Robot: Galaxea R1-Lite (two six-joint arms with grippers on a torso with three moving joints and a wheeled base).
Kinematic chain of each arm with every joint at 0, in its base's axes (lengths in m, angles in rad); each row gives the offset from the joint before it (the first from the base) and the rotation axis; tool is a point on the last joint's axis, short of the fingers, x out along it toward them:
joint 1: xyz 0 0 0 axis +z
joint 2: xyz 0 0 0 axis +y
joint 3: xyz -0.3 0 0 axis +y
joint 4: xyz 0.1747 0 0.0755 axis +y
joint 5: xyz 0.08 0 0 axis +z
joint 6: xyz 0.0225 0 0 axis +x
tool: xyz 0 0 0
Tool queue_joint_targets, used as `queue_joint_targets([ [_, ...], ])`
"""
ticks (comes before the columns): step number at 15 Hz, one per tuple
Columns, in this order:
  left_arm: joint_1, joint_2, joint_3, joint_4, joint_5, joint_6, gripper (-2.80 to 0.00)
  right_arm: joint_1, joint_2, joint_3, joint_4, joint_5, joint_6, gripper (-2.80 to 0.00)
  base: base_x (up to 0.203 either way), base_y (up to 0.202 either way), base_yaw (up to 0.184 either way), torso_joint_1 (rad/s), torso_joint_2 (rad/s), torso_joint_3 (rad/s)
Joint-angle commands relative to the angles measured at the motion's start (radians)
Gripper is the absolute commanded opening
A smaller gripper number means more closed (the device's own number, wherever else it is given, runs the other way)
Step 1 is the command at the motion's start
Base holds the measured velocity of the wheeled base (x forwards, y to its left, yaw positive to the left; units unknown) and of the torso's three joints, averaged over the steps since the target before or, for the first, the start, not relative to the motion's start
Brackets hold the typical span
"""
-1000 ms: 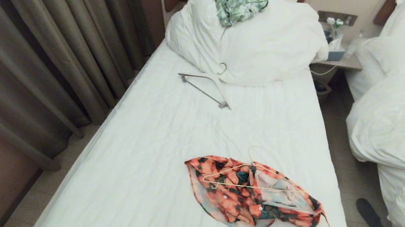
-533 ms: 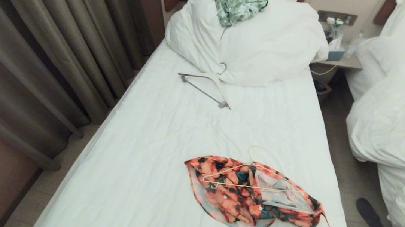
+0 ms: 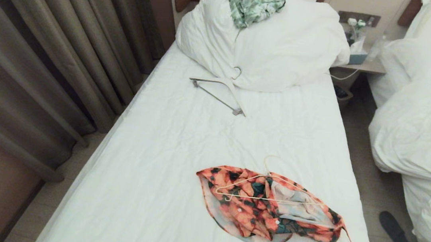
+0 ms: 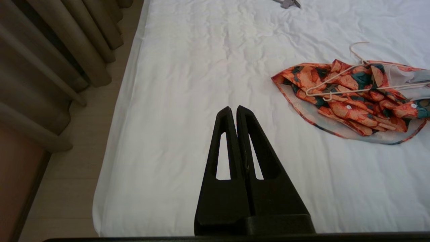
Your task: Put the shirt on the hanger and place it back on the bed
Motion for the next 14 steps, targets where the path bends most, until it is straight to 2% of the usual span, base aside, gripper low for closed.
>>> queue_joint_targets([
  [1, 0.001, -0.003, 0.003, 0.0, 0.003, -0.003, -2.8, 0.013, -0.042, 0.031, 0.001, 0.002, -0.006, -2.8, 0.0, 0.0, 0.0, 0.0, 0.0, 0.0],
  [6, 0.001, -0.003, 0.003, 0.0, 0.004, -0.006, -2.8, 0.018, -0.26, 0.187, -0.009, 0.018, -0.11, -2.8, 0.0, 0.0, 0.0, 0.0, 0.0, 0.0],
  [7, 0.001, -0.003, 0.003, 0.0, 0.006, -0.009, -2.8, 0.018, -0.264, 0.236, -0.046, 0.013, -0.123, -2.8, 0.0, 0.0, 0.0, 0.0, 0.0, 0.0],
  [11, 0.001, -0.003, 0.003, 0.0, 0.007, -0.015, -2.8, 0.019, -0.265, 0.439, -0.353, 0.001, -0.16, -2.8, 0.0, 0.0, 0.0, 0.0, 0.0, 0.0],
  [14, 0.001, -0.003, 0.003, 0.0, 0.007, -0.015, -2.8, 0.019, -0.265, 0.509, -0.404, -0.035, -0.176, -2.8, 0.0, 0.0, 0.0, 0.0, 0.0, 0.0],
])
